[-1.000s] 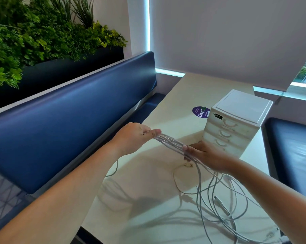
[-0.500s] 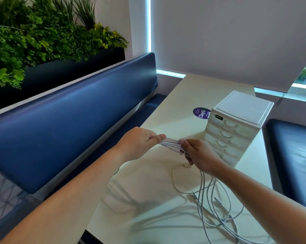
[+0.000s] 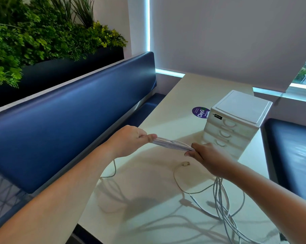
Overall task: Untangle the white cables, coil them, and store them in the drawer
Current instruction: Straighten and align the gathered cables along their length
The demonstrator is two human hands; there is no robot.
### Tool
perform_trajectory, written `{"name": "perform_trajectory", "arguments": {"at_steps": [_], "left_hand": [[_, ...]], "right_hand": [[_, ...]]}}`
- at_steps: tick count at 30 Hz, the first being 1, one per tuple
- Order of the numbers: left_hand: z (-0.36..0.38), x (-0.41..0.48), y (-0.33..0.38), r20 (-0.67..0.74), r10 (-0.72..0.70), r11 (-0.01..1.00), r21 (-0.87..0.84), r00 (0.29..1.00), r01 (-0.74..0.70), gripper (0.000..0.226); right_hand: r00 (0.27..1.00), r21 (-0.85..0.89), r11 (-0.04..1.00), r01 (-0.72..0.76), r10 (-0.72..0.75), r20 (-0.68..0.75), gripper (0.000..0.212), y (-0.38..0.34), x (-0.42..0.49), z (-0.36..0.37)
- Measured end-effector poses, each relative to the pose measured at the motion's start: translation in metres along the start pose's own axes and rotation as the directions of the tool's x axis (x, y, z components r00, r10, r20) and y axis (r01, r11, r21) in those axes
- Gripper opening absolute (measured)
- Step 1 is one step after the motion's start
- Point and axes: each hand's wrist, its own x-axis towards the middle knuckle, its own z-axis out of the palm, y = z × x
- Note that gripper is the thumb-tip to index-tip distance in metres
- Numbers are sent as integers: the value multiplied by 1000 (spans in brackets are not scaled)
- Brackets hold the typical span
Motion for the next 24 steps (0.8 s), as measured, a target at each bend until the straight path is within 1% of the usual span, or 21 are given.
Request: {"name": "perform_trajectory", "arguments": {"at_steps": [2, 3, 6, 9, 11, 13, 15, 16, 18, 19, 20, 21, 22, 23, 24], "left_hand": [[-1, 0, -3, -4, -26, 1000, 8, 1000, 26, 61], [-2, 0, -5, -11, -39, 999, 7, 999, 39, 61], [-6, -1, -13, -17, -82, 996, -36, 997, 81, 62], [-12, 0, -22, -22, -115, 992, -45, 993, 114, 64], [-15, -1, -24, -34, -112, 993, -34, 993, 111, 64], [-18, -3, -25, -49, -104, 993, -55, 993, 101, 64], [-20, -5, -25, -60, -104, 991, -94, 993, 98, 64], [-20, -6, -24, -63, -102, 989, -112, 993, 95, 63], [-21, -7, -21, -70, -96, 987, -136, 993, 86, 62], [-21, -7, -19, -70, -94, 986, -146, 993, 83, 61], [-20, -7, -18, -65, -93, 985, -151, 994, 82, 60], [-19, -7, -15, -53, -88, 986, -150, 995, 79, 60], [-16, -7, -12, -38, -82, 987, -143, 996, 76, 60], [-14, -7, -9, -26, -74, 989, -134, 997, 70, 61], [-12, -7, -6, -21, -69, 990, -126, 997, 66, 61]], "right_hand": [[1000, 11, 1000, -16, 16, 5, 55, 12, -2, -2], [999, 17, 999, -32, 32, 23, 56, 16, -3, -6], [993, 103, 992, -79, 68, 101, 48, 21, 0, -15], [998, 230, 972, -40, 29, 51, 43, 16, 6, -24], [1000, 293, 956, -5, -3, 25, 40, 14, 8, -30], [998, 256, 965, 58, -61, 6, 35, 14, 7, -32], [992, 171, 977, 128, -125, -25, 35, 13, 3, -29], [991, 153, 979, 134, -133, -15, 29, 11, 1, -27], [990, 172, 980, 104, -119, 76, 7, 10, 0, -26], [984, 226, 971, 81, -114, 138, 2, 7, 0, -26], [975, 318, 947, 40, -107, 196, 6, 2, 1, -26], [964, 455, 890, -20, -104, 246, 13, -4, 2, -27], [952, 592, 801, -93, -103, 288, 23, -15, 4, -29], [943, 671, 728, -139, -109, 314, 33, -26, 7, -31], [941, 693, 707, -141, -121, 315, 41, -35, 11, -28]]}}
